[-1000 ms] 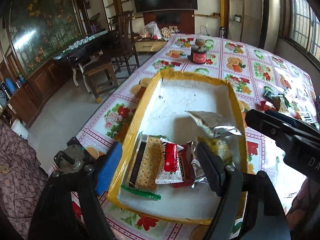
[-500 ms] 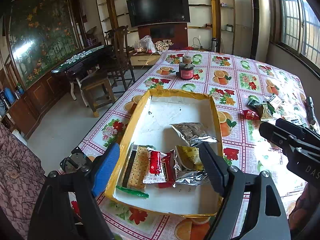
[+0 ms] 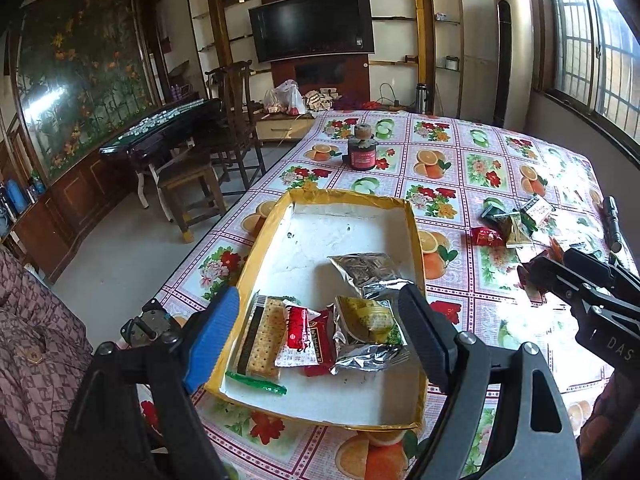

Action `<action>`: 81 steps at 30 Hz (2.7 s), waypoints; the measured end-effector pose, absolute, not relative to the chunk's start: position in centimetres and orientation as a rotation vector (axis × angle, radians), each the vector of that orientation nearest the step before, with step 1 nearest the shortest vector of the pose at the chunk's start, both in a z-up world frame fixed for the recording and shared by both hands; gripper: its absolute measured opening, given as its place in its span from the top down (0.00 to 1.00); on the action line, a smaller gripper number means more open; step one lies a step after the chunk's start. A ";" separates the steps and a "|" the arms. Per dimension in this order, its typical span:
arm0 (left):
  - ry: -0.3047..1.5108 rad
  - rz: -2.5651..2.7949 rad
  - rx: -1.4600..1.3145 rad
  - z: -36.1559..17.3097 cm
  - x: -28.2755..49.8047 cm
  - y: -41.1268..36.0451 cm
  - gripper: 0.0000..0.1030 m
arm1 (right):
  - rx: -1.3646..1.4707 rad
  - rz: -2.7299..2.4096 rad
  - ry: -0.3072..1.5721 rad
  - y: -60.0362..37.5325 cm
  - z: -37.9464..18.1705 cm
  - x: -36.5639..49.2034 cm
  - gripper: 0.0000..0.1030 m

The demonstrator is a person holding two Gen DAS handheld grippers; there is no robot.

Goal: Organize snacks
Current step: 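Withdraw both tools from the tray toward the snack pile, then grasp the dark red gold-print packet with the left tool while the right tool grasps the green Original packet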

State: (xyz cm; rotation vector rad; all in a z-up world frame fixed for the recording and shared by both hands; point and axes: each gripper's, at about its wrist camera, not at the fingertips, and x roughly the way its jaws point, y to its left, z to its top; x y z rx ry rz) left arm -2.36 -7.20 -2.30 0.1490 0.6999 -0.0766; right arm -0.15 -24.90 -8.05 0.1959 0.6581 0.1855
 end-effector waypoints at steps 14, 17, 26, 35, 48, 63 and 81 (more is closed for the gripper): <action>0.682 -0.088 0.161 -1.8 -3.0 -8.3 0.20 | 0.222 0.143 0.647 -27.2 -8.4 -1.4 0.35; 0.676 -0.088 0.168 -1.7 -3.2 -8.5 0.20 | 0.229 0.133 0.645 -27.6 -8.5 -1.7 0.35; 0.678 -0.114 0.177 -1.6 -3.5 -9.4 0.15 | 0.237 0.093 0.652 -29.6 -9.2 -2.8 0.35; 0.752 -0.254 0.178 -3.1 -3.1 -13.0 0.14 | 0.263 -0.006 0.690 -33.7 -11.0 -4.6 0.35; 0.951 -0.491 0.161 -7.0 0.2 -24.2 0.14 | 0.329 -0.145 0.709 -40.8 -12.3 -4.9 0.35; 1.095 -0.493 0.156 -12.0 6.0 -32.0 0.14 | 0.253 -0.200 0.793 -46.5 -14.3 1.5 0.35; 1.111 -0.528 0.126 -13.3 6.8 -30.8 0.67 | 0.288 -0.116 0.835 -45.2 -15.3 0.1 0.68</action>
